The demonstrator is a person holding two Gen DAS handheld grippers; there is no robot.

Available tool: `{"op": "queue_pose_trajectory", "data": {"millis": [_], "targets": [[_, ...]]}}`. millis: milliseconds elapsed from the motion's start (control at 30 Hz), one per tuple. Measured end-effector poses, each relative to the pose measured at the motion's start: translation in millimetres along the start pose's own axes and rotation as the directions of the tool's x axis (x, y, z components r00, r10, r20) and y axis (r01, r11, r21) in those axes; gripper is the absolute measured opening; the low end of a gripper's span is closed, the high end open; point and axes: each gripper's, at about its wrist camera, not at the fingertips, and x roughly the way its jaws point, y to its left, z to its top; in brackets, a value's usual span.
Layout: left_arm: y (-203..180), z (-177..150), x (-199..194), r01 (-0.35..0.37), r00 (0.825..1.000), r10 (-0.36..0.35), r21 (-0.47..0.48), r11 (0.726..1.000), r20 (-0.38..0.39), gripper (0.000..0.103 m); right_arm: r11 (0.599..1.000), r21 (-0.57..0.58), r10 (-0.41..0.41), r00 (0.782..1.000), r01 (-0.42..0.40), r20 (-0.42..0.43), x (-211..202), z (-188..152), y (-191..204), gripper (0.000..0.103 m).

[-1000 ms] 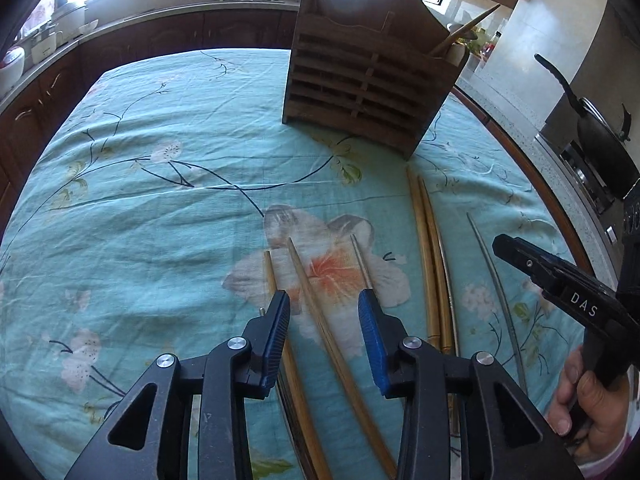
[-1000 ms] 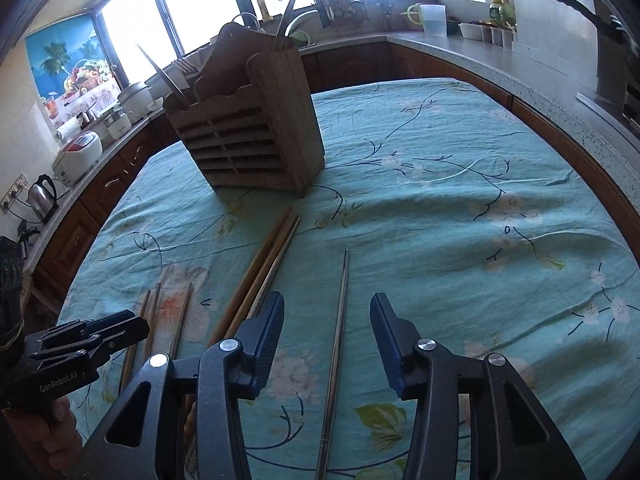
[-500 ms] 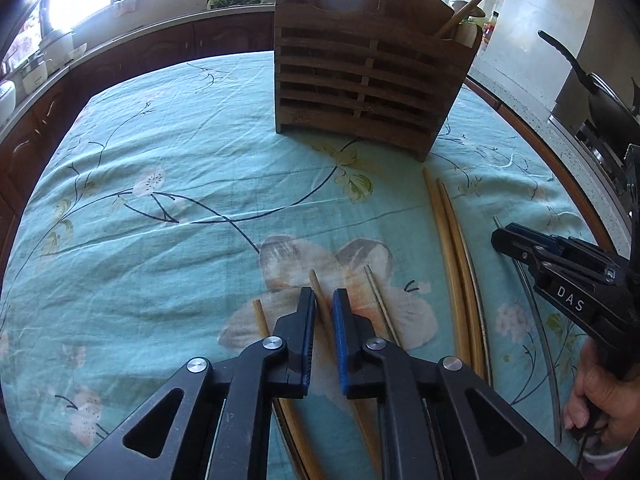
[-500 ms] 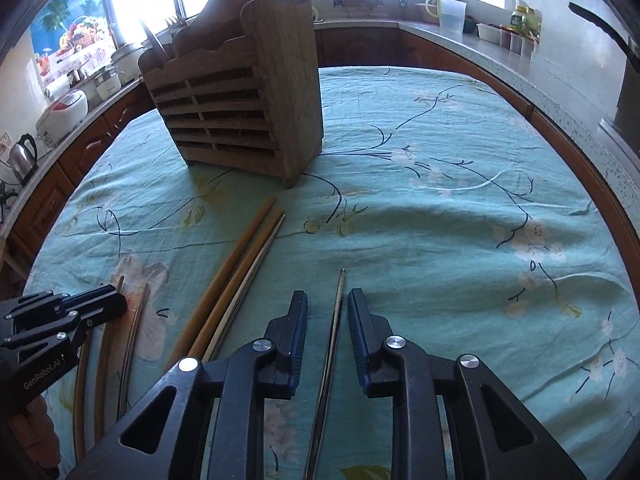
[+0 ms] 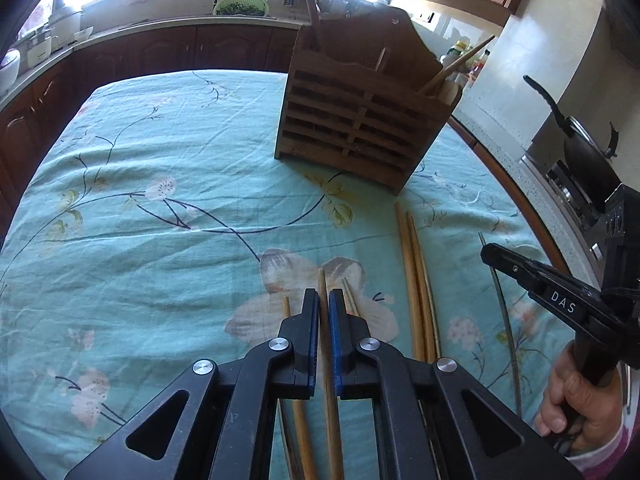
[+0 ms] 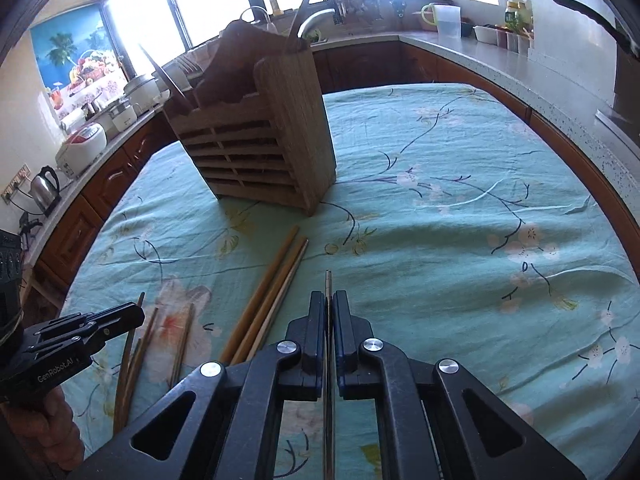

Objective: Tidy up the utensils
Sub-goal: 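Lift both held chopsticks and lower them into the wooden holder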

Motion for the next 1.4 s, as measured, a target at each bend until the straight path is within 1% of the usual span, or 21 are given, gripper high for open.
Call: {"op": "queue_pose_trajectory", "data": {"millis": [133,267,433,533,633,800,900,1200,1400], "targets": [[-1,3,-29,0.03,0.998,-0.03,0.003,1.0,0.057,0.003,1.0,0.001,0.022,0.999,-0.022,0.049,-24,6,5,0.004],[-2,5,-59,0.055,0.991,-0.055,0.007,0.998,0.119,0.003,0.999,0.006,0.046,0.994,-0.047,0.101,-49,13,10,0.004],[1,5,-97,0.087,0.976,-0.086,0.005,0.996,0.201,0.003,0.997,0.005,0.07,0.981,-0.072,0.18,-81,22,15,0.004],[3,4,-118,0.101,0.964,-0.097,-0.001,0.995,0.246,0.003,0.996,0.008,0.087,0.969,-0.092,0.231,-100,29,17,0.004],[9,3,-132,0.11,0.955,-0.103,-0.01,0.994,0.277,0.003,0.996,0.001,0.09,0.958,-0.094,0.273,-114,35,20,0.004],[14,1,-146,0.109,0.944,-0.097,-0.021,0.994,0.314,0.003,0.994,-0.002,0.101,0.946,-0.105,0.309,-127,42,22,0.004],[16,5,-151,0.103,0.938,-0.091,-0.017,0.995,0.334,0.003,0.994,-0.009,0.105,0.94,-0.107,0.324,-131,46,25,0.004],[18,15,-159,0.085,0.923,-0.074,-0.013,0.996,0.377,0.003,0.993,-0.024,0.117,0.929,-0.116,0.35,-136,55,32,0.004],[22,28,-162,0.09,0.906,-0.072,-0.023,0.996,0.416,0.003,0.992,-0.026,0.123,0.92,-0.122,0.372,-139,66,34,0.004]]}}
